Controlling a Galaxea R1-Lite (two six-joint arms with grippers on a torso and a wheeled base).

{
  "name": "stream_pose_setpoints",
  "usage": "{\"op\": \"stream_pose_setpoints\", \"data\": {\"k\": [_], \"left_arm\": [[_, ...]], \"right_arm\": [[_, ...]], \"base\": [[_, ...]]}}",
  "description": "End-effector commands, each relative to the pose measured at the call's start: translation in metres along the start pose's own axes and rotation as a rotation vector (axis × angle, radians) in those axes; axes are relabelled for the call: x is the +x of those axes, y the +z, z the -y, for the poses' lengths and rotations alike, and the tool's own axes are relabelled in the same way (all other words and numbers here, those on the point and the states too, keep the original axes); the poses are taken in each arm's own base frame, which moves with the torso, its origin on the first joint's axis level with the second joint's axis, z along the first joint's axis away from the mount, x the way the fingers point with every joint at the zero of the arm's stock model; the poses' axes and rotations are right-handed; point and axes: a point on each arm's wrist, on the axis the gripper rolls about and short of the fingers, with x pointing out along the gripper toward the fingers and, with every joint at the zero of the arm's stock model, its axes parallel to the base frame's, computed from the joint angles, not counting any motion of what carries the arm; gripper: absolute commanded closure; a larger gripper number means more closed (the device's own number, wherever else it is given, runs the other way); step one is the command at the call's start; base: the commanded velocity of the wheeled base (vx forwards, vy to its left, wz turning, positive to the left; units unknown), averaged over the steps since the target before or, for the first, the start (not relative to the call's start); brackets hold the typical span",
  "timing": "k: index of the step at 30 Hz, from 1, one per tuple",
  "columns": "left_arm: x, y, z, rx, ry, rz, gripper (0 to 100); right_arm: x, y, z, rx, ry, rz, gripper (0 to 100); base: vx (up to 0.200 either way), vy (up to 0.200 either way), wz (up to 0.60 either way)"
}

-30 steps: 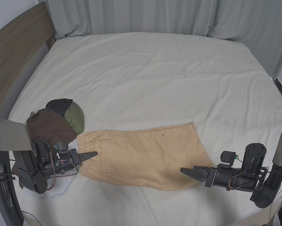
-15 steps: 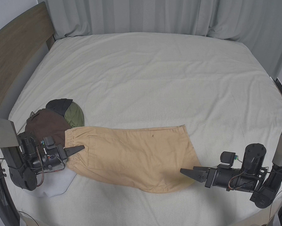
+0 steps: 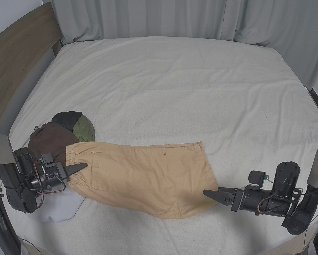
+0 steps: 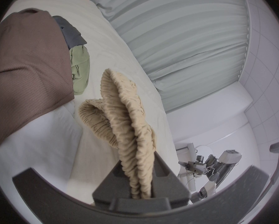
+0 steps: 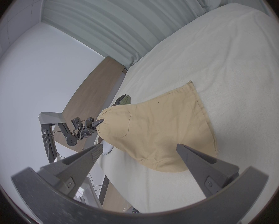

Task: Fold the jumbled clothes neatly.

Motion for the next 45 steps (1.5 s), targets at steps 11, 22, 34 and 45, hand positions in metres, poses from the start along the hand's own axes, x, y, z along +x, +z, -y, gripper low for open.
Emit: {"op": "stream_pose_setpoints", "data": {"k": [11, 22, 34, 45], "left_arm": [[0.023, -0.012, 0.014, 0.053, -0.034, -0.052, 100], [0.05, -0.026, 0.033, 0.089, -0.025, -0.062, 100], [0.065, -0.039, 0.053, 0.093, -0.081, -0.113, 100], [0.088, -0.036, 0.081, 0.059, -0.136, -0.078, 100]], "right_arm": [[0.001, -0.002, -0.002, -0.003, 0.008, -0.008, 0], [0.001, -0.002, -0.003, -0.007, 0.014, -0.01, 0], [0.002, -0.001, -0.003, -0.008, 0.016, -0.004, 0], [0.001, 0.001, -0.003, -0.008, 0.015, 0.005, 0]], "base": [[0.0, 0.0, 0.0], [0.0, 0.0, 0.0], [0.0, 0.0, 0.0], [0.0, 0.0, 0.0]]}}
